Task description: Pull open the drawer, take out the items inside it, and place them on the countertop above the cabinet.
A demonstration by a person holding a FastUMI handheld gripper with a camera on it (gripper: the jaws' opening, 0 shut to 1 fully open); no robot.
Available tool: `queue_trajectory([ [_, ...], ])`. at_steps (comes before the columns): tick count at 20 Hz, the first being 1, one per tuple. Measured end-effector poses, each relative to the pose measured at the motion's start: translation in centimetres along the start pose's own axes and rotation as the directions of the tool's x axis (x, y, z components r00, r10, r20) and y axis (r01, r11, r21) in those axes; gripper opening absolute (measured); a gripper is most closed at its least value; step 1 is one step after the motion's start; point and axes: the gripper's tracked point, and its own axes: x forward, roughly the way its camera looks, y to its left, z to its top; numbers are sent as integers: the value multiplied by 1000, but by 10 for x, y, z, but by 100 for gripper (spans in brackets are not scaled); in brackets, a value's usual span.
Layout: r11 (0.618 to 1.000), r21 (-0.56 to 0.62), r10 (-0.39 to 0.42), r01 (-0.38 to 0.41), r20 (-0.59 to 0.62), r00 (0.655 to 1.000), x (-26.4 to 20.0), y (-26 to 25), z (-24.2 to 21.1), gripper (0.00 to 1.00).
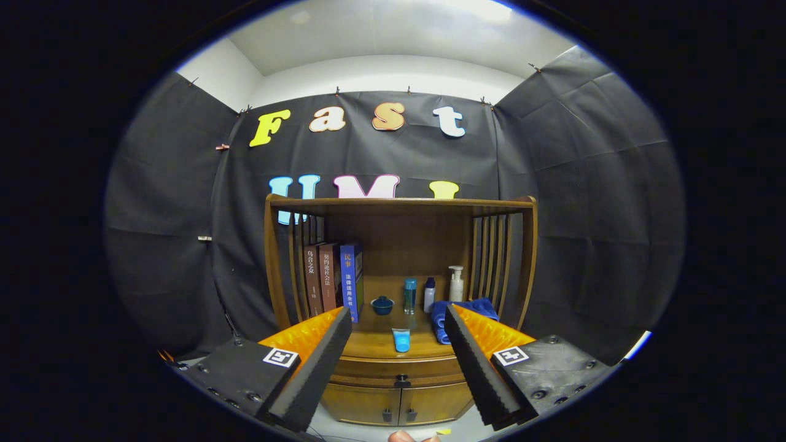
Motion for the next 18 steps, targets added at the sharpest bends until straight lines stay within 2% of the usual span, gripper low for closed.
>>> queue_trajectory([
  [8, 999, -35, -30, 31, 10, 999, -1, -5, 3, 100],
  [18, 998, -44, -33, 33, 10, 999, -2, -3, 4, 100],
])
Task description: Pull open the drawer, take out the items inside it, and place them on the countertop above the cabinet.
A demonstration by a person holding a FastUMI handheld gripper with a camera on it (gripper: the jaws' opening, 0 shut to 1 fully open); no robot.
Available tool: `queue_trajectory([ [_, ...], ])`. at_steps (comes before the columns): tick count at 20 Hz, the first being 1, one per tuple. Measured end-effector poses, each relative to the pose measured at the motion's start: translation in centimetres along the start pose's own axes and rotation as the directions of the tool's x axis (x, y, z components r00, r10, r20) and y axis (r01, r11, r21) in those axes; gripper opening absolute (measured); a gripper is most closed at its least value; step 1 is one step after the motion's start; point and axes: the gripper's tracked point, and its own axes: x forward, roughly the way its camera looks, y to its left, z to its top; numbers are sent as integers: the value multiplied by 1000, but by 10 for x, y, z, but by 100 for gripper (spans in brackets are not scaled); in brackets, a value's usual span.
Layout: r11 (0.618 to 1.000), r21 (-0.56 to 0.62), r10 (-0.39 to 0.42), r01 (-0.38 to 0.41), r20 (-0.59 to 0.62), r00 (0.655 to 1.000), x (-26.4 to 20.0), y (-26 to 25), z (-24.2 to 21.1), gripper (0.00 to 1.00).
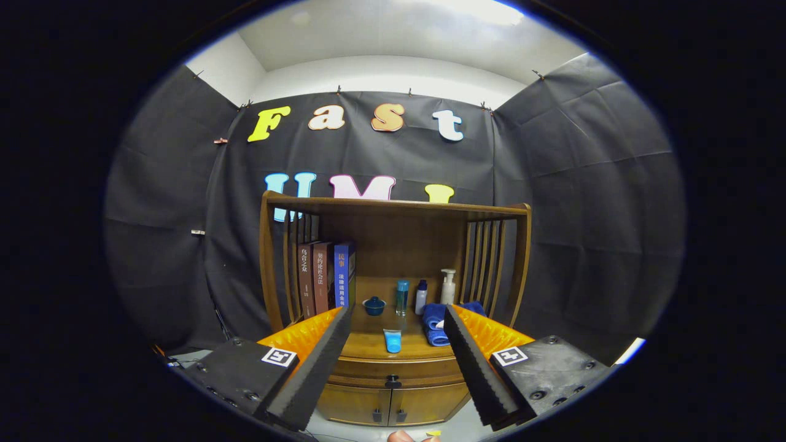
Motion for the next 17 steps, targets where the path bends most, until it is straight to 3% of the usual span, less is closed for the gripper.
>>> queue_trajectory([
  [17, 1000, -7, 3, -3, 1, 1000, -2, 5, 2, 100],
])
